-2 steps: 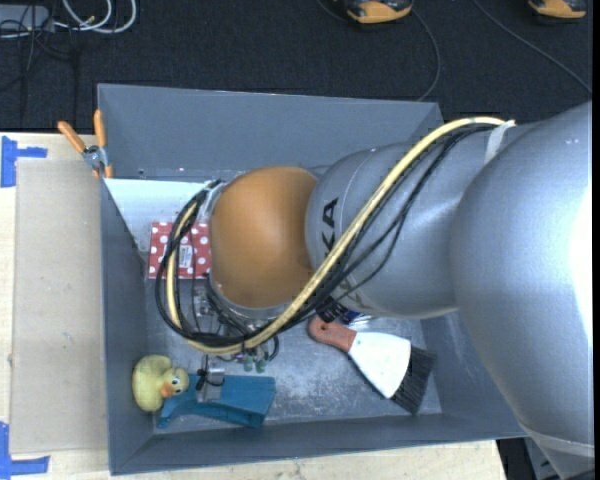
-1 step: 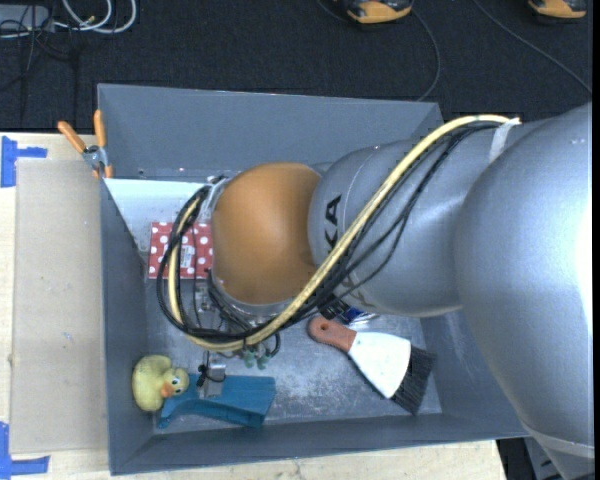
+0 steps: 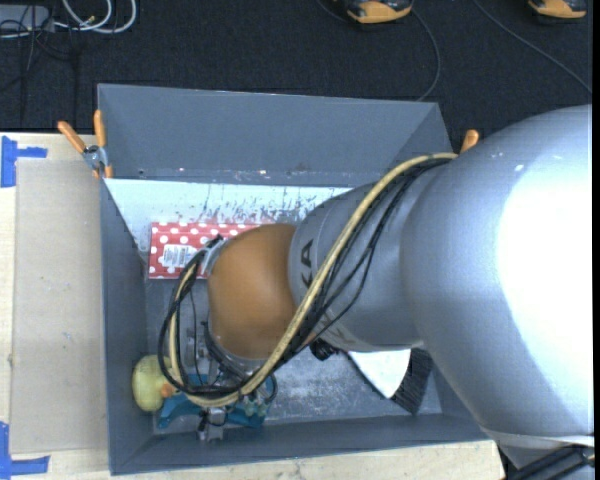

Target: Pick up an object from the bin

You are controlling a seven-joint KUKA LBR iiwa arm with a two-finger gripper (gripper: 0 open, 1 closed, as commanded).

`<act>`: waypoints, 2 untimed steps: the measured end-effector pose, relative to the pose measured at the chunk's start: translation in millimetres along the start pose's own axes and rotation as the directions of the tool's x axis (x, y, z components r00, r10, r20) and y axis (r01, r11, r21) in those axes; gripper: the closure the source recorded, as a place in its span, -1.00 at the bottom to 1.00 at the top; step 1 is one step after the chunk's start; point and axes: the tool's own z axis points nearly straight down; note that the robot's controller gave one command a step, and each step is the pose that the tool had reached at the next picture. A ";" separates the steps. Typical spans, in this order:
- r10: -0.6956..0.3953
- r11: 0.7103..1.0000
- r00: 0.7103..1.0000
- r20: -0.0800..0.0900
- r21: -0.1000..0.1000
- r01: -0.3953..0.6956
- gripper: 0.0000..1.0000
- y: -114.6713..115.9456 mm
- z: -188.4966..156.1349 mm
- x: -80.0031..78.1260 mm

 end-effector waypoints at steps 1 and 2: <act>-0.008 1.000 1.000 0.002 0.000 0.008 -1.00 -1.8 -4.5 7.7; -0.002 1.000 1.000 -0.002 0.000 0.002 -1.00 -5.7 -16.7 10.1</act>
Offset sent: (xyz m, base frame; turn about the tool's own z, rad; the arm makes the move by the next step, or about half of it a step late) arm -0.0096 -0.0091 0.0119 -0.0010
